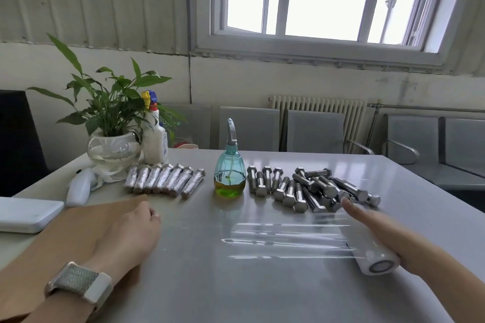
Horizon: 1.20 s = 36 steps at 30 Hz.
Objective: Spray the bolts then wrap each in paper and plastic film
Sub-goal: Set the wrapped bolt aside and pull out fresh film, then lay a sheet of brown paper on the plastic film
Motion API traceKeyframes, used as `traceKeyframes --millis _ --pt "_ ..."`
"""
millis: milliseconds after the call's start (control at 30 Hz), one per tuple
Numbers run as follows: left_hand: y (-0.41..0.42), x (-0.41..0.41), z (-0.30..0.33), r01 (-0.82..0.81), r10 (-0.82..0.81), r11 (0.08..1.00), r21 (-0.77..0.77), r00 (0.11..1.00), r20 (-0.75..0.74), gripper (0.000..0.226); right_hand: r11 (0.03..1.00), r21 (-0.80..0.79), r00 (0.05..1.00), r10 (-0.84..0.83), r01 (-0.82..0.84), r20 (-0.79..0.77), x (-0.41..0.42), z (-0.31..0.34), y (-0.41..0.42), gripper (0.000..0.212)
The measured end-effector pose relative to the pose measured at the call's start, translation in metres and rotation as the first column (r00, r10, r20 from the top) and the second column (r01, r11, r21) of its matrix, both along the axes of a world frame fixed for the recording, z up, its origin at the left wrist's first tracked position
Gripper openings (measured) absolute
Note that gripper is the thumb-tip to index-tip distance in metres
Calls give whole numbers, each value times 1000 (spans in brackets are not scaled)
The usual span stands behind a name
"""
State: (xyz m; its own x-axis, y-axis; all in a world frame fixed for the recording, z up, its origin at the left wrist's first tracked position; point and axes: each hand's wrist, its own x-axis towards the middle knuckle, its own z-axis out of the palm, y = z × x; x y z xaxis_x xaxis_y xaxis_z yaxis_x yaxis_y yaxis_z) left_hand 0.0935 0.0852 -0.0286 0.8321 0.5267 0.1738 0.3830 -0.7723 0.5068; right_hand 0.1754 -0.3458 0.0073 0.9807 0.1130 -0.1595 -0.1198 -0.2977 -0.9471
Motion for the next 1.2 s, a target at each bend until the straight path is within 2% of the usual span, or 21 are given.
traceKeyframes --millis 100,200,267,333,400,433,500,567,700,867,1000,1067,1200 --pt "-15 -9 2 24 -11 988 155 996 -84 22 993 -83 996 -87 86 -7 8 -3 -10 73" --pt "-32 -18 1 56 -9 913 405 993 -115 18 945 -318 997 -72 81 41 19 -5 -17 56" --pt "-40 -25 -2 64 -23 843 534 996 -83 11 832 -548 995 -46 84 84 24 -1 -18 63" --pt "-44 -29 -5 79 -86 781 619 996 -19 14 714 -693 995 -52 100 90 27 -1 -18 71" --pt "-42 -30 -12 44 -180 728 684 975 129 7 596 -794 992 -39 123 124 31 -5 -20 76" --pt "-42 -30 -13 21 -205 720 694 962 183 5 556 -821 990 -29 128 135 33 -7 -21 76" --pt "-42 -29 -14 16 -213 718 695 957 199 3 505 -855 990 1 121 141 37 -10 -22 72" --pt "-41 -28 -15 -2 -184 747 665 960 210 13 482 -870 991 21 108 135 40 -10 -20 65" --pt "-41 -27 -15 10 -153 768 640 974 168 28 431 -897 991 36 98 126 44 -10 -19 71" --pt "-39 -27 -14 36 -190 762 647 967 169 4 403 -909 989 54 103 136 45 -9 -18 70" --pt "-40 -29 -12 104 -222 791 603 967 124 21 351 -928 989 29 127 146 46 -8 -20 65" --pt "-42 -29 -11 124 -227 794 596 969 101 20 344 -930 989 23 130 147 47 -7 -23 62" --pt "-43 -27 -12 163 -194 830 534 981 1 9 353 -928 990 22 123 140 48 -7 -26 71"
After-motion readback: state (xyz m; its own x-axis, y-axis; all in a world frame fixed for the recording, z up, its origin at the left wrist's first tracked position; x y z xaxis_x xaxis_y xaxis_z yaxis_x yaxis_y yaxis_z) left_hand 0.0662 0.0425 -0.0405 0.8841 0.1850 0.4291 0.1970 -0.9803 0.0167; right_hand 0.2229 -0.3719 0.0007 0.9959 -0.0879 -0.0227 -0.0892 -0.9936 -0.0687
